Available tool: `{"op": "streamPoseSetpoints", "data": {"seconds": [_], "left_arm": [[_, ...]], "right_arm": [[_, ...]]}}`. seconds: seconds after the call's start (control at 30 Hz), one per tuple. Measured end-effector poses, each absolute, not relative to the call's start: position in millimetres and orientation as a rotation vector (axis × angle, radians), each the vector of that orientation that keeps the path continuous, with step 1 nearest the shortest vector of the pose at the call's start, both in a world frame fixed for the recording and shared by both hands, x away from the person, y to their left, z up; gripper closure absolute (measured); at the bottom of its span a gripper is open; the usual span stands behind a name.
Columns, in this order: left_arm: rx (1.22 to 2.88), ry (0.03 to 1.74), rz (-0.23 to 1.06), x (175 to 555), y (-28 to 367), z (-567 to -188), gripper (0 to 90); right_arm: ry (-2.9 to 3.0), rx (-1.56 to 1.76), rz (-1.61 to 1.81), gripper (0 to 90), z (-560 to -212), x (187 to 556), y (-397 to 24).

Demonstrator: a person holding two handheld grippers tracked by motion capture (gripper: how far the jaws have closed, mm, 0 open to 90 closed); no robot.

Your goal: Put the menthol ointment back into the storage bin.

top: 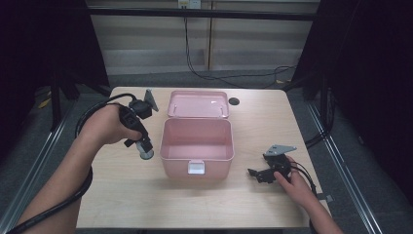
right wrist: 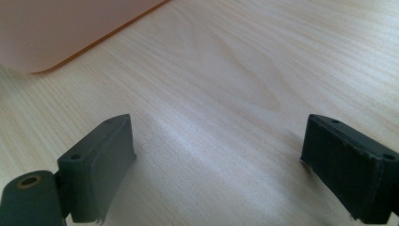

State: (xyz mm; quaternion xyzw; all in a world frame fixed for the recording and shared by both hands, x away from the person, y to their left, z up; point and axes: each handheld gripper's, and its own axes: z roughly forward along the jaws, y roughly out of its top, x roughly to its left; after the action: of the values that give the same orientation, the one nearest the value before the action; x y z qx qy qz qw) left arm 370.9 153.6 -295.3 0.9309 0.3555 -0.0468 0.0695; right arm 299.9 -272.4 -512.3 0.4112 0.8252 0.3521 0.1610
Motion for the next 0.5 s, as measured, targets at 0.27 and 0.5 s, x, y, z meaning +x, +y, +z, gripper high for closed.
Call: {"op": "streamPoseSetpoints", "data": {"seconds": [0.27, 0.5], "left_arm": [[2.798, 1.053, -0.125, 376.3, 149.4, -277.6, 50.1], [2.791, 1.058, -0.120, 383.0, 141.7, -264.4, 50.1]], "right_arm": [[2.358, 1.172, 1.004, 9.2, -512.2, 300.0, -272.5], [2.358, 1.172, 1.005, 9.2, -512.3, 300.0, -272.5]]}}
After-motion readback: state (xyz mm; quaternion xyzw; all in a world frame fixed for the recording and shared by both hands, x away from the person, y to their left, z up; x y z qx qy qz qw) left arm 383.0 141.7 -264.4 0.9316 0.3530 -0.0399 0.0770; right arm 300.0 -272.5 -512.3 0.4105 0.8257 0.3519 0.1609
